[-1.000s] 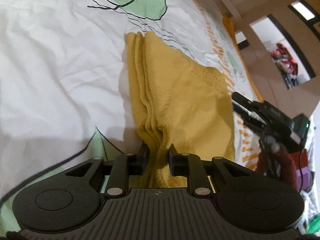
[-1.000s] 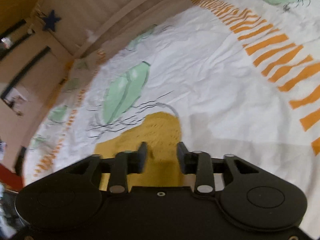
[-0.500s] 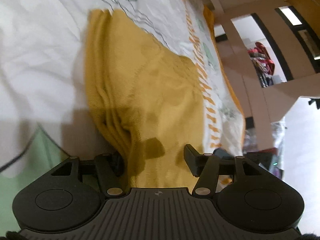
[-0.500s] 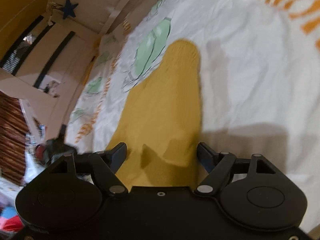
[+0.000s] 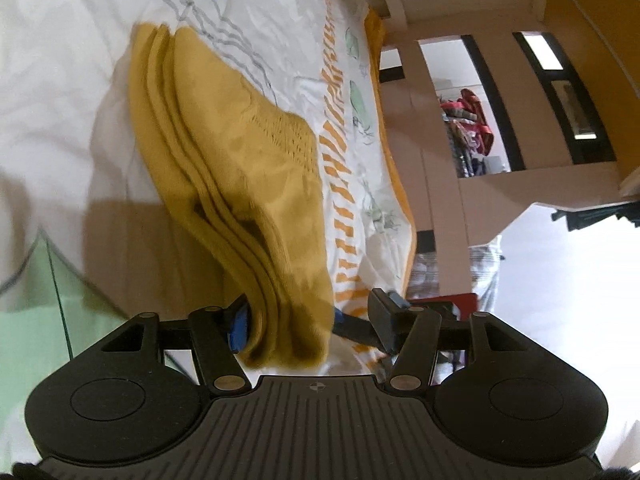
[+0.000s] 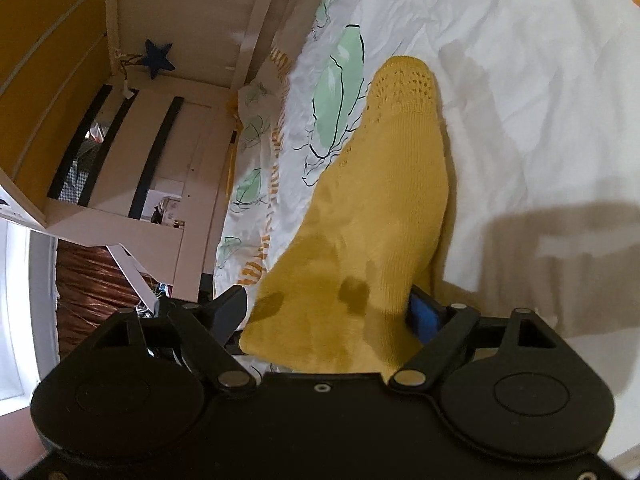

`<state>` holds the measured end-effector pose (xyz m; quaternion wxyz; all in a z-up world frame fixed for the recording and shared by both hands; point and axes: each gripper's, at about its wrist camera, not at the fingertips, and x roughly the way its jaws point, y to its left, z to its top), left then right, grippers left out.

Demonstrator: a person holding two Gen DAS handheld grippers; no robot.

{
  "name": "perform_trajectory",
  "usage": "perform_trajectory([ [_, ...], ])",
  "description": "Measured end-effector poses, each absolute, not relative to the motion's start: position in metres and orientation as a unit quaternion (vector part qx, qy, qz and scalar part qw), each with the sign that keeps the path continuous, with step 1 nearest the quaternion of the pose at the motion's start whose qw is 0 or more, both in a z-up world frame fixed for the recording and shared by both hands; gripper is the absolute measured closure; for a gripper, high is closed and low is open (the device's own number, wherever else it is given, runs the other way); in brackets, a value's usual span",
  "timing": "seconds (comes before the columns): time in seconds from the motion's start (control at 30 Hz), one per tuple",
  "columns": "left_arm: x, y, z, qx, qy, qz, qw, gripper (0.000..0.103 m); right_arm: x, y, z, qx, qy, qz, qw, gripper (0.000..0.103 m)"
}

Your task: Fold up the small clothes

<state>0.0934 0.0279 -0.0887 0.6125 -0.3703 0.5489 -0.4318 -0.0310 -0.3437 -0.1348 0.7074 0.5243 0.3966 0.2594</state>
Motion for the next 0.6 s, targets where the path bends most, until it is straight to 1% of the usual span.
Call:
perform_trajectory([
  [0.17, 0.072, 0.047, -0.087, -0.386, 0.549, -0.450, 0.589, 0.047, -0.034, -0.343, -0.129, 0.516, 0.406, 0.256, 0.709, 0.017],
  [0.23, 0.065, 0.059, -0.081, -0.386, 0.541, -0.442, 0.602, 0.047, -0.035, -0.343, -0.124, 0.505, 0.409, 0.253, 0.717, 0.017],
  [0.3, 0.062, 0.068, -0.070, -0.369, 0.524, -0.421, 0.641, 0.047, -0.036, -0.341, -0.116, 0.484, 0.409, 0.247, 0.733, 0.016],
  [0.43, 0.059, 0.069, -0.039, -0.297, 0.471, -0.350, 0.753, 0.046, -0.037, -0.333, -0.096, 0.424, 0.398, 0.228, 0.781, 0.015],
  [0.6, 0.058, 0.025, -0.019, -0.183, 0.411, -0.310, 0.838, 0.046, -0.034, -0.320, -0.075, 0.343, 0.367, 0.202, 0.841, 0.012],
])
